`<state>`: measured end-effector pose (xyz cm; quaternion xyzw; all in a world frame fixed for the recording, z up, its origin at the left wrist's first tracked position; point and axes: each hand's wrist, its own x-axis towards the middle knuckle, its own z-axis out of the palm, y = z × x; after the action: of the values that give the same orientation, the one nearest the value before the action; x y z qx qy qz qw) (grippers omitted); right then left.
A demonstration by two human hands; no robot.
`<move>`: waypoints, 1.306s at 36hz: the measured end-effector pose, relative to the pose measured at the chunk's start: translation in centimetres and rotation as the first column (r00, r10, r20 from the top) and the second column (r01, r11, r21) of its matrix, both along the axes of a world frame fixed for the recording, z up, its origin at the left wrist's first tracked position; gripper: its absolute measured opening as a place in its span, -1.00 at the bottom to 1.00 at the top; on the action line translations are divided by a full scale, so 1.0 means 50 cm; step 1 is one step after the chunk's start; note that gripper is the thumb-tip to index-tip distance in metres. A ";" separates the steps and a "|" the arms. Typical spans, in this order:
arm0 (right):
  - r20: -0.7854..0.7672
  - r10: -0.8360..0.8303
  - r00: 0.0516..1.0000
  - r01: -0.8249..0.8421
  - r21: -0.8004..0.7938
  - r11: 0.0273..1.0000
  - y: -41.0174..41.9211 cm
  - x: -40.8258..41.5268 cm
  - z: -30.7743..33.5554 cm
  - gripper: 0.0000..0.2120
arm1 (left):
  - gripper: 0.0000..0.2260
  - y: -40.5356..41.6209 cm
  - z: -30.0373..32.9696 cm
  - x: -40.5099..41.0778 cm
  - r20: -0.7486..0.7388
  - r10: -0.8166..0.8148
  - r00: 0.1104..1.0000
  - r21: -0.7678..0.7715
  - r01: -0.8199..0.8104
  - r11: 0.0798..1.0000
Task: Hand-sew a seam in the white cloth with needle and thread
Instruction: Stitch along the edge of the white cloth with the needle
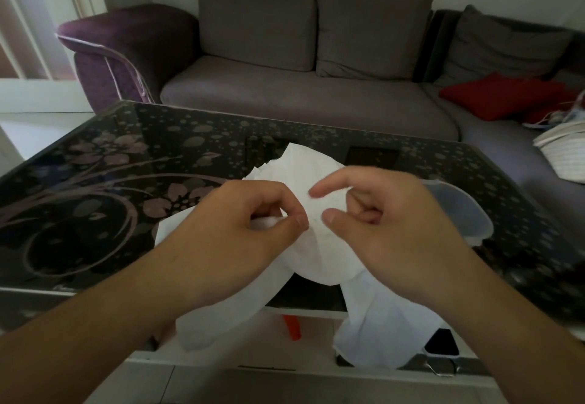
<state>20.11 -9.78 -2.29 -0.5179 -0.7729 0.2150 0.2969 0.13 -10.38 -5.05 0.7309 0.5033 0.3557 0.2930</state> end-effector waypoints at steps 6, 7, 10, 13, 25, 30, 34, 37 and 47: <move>0.073 0.014 0.997 -0.015 0.019 1.000 0.007 -0.002 -0.015 -0.86 | -0.89 -0.002 0.000 0.001 -0.023 -0.015 1.000 0.006 0.015 1.000; 0.070 0.012 0.997 -0.014 0.029 0.999 0.007 0.001 -0.015 -0.84 | -0.89 -0.002 0.000 0.001 -0.029 -0.009 1.000 0.003 0.010 1.000; 0.051 -0.003 0.999 0.000 0.053 0.999 0.008 0.007 -0.015 -0.82 | -0.90 0.000 -0.001 0.002 -0.041 0.002 0.999 0.003 -0.002 1.000; -0.005 -0.038 0.999 0.038 0.079 0.996 0.010 0.013 -0.012 -0.79 | -0.90 0.001 0.000 0.000 -0.039 0.002 0.999 -0.004 -0.002 1.000; -0.108 -0.335 0.936 0.344 0.082 0.935 0.023 0.023 -0.009 -0.81 | -0.89 0.000 0.000 -0.003 -0.007 -0.003 1.000 -0.017 0.003 1.000; -0.006 -0.398 0.918 0.397 0.092 0.913 0.023 0.017 -0.011 -0.83 | -0.89 0.001 0.000 -0.003 -0.016 0.002 1.000 -0.013 -0.002 1.000; -0.050 -0.151 0.987 0.152 0.004 0.988 0.008 0.004 -0.004 -0.75 | -0.89 -0.001 0.000 -0.002 -0.032 0.012 0.999 -0.012 -0.012 1.000; -0.004 0.025 1.000 -0.025 -0.025 0.999 0.004 -0.002 -0.007 -0.82 | -0.89 -0.002 0.000 0.001 -0.042 0.001 0.999 -0.016 -0.001 1.000; 0.032 0.005 0.999 -0.006 0.032 0.999 0.008 0.001 -0.017 -0.80 | -0.89 0.001 0.003 0.003 -0.028 -0.006 1.000 -0.028 0.005 1.000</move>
<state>20.15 -9.40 -3.15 -0.5143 -0.7822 0.1952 0.2924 0.27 -10.34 -4.91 0.7332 0.5101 0.3377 0.2970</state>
